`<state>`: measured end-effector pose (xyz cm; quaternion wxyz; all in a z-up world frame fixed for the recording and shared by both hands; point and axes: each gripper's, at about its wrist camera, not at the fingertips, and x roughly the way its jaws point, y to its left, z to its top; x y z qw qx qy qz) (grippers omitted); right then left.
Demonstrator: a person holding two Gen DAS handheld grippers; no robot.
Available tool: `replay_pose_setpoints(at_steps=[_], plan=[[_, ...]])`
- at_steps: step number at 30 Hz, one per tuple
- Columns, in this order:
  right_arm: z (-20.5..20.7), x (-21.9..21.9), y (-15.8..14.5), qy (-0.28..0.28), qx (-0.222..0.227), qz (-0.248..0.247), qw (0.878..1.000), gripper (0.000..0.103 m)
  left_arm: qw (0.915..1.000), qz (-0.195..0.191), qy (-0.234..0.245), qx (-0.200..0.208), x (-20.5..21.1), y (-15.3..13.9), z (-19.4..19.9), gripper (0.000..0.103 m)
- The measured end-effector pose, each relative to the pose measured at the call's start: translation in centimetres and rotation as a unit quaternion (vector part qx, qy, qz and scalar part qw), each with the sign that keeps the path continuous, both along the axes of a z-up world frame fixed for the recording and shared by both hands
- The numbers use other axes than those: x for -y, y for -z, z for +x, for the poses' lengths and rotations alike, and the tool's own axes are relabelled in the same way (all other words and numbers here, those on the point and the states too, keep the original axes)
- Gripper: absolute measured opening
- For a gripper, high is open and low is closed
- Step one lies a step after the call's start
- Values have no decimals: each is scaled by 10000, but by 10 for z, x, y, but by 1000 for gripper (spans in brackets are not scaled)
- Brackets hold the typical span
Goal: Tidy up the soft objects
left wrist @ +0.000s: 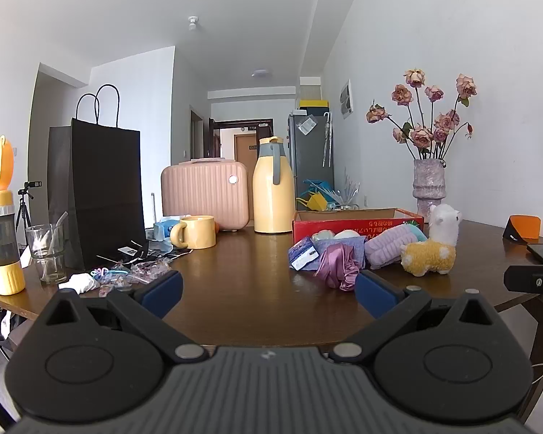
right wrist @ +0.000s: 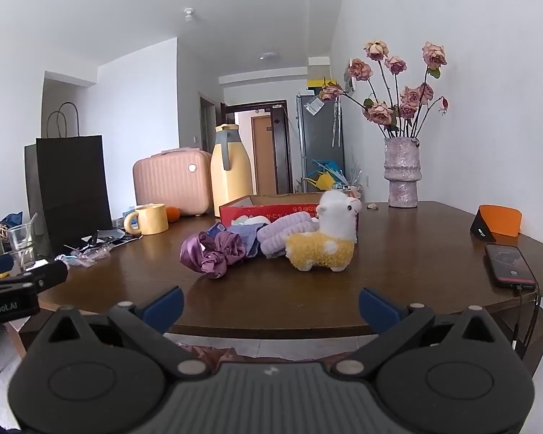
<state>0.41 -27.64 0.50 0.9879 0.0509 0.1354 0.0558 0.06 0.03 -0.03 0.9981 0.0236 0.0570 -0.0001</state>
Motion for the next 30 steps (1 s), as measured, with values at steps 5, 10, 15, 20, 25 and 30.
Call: replay_pose_setpoints(at_steps=[5,10,15,20,25,30], plan=[[0,2,0,-20,-7,-3,10000,103,10000,11,-2,7,0,-1,0,103],[0,2,1,-15,3,0,10000,103,10000,22,-1,5,0,-1,-1,103],[0,2,1,-16,3,-3,10000,103,10000,26,1,8,0,-1,-1,103],[0,2,0,-13,-1,-16,10000,103,10000,28,0,6,0,-1,-1,103],[0,2,0,-13,18,-30,10000,103,10000,24,-1,10,0,-2,-1,103],[-2,1,-1,-10,43,-45,10000,103,10000,29,0,27,-1,-2,0,103]])
